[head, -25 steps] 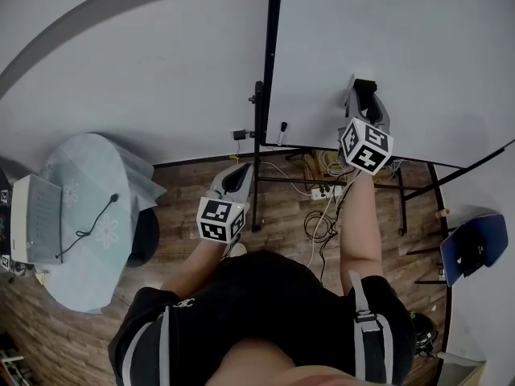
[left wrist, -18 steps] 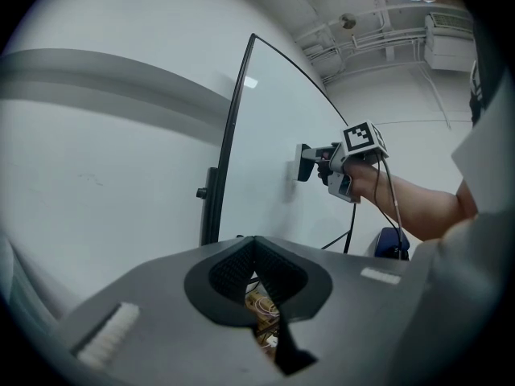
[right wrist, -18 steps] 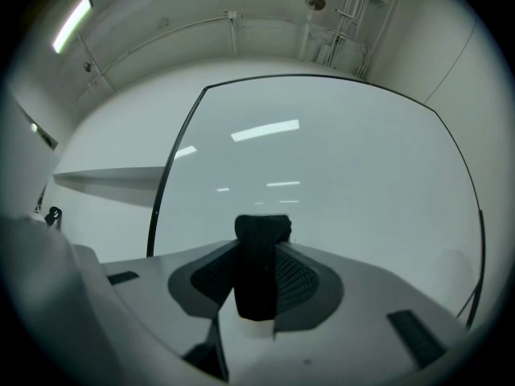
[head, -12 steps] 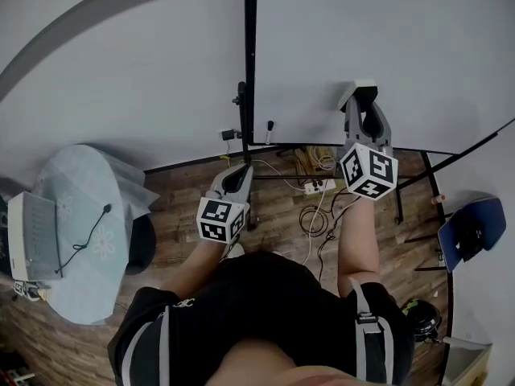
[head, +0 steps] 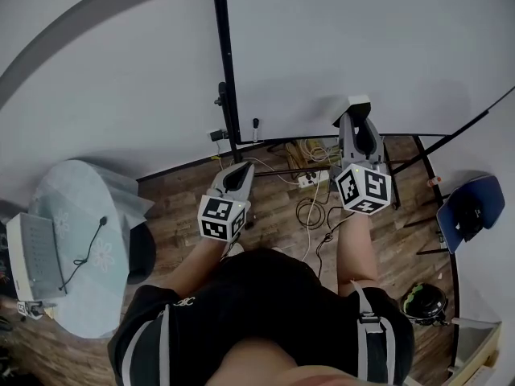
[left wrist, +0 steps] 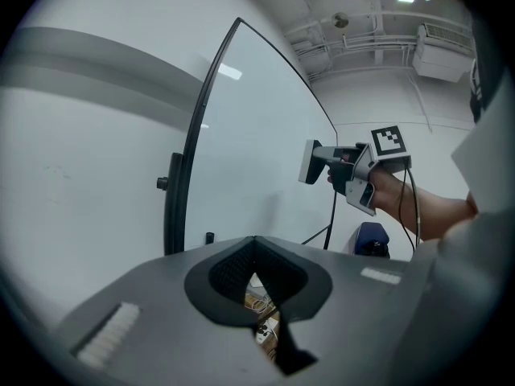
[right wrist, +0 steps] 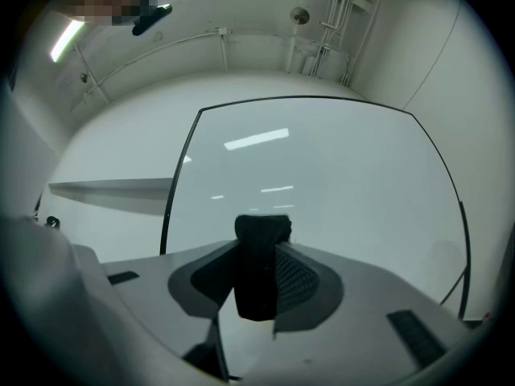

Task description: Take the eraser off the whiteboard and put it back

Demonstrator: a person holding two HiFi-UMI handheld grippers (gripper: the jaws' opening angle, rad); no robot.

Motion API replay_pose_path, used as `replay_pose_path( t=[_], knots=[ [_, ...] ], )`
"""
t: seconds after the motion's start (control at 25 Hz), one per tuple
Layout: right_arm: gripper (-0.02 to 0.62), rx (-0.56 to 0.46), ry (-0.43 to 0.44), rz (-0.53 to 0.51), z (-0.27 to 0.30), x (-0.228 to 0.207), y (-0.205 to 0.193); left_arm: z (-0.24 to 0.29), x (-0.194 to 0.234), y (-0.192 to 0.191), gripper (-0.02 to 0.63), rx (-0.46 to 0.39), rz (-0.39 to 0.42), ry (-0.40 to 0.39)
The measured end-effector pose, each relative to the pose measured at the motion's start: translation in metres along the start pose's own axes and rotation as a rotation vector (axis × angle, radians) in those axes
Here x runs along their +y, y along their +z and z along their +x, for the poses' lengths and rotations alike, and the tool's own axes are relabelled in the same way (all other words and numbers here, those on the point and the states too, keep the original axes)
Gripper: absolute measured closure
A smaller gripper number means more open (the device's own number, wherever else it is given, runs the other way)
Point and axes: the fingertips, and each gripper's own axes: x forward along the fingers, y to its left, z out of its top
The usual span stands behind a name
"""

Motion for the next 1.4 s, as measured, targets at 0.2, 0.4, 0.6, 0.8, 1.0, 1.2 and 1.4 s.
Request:
replay_pose_path(
  t=[0.2, 0.4, 0.6, 0.8, 1.0, 1.2, 1.4],
  knots=[
    [0.466, 0.083, 0.013, 0.021, -0.021, 0.011, -0.04, 0.003, -0.002, -0.002, 0.6, 0.005, 0.001, -0.015],
    [0.466, 0.182, 0.032, 0.057, -0.042, 0.025, -0.081, 0.003, 0.0, -0.004, 0.6, 0.01, 0.0, -0.017],
    [0.466, 0.22, 0.035, 0.076, -0.053, 0.028, -0.097, 0.004, 0.003, -0.004, 0.6, 0.013, 0.002, -0.018],
    [0.466, 0.222, 0.037, 0.077, -0.055, 0.028, -0.098, 0.005, 0.002, -0.005, 0.6, 0.017, 0.0, -0.021],
    [0.465, 0.224, 0.05, 0.072, -0.055, 0.03, -0.097, 0.004, -0.002, -0.004, 0.6, 0.015, 0.006, -0.026],
    [0.465, 0.206, 0.077, 0.059, -0.048, 0.038, -0.09, -0.002, 0.003, -0.003, 0.6, 0.009, 0.004, -0.006],
    [0.465, 0.162, 0.11, 0.047, -0.035, 0.049, -0.071, -0.01, 0.009, 0.001, 0.6, -0.005, -0.001, 0.018]
  ],
)
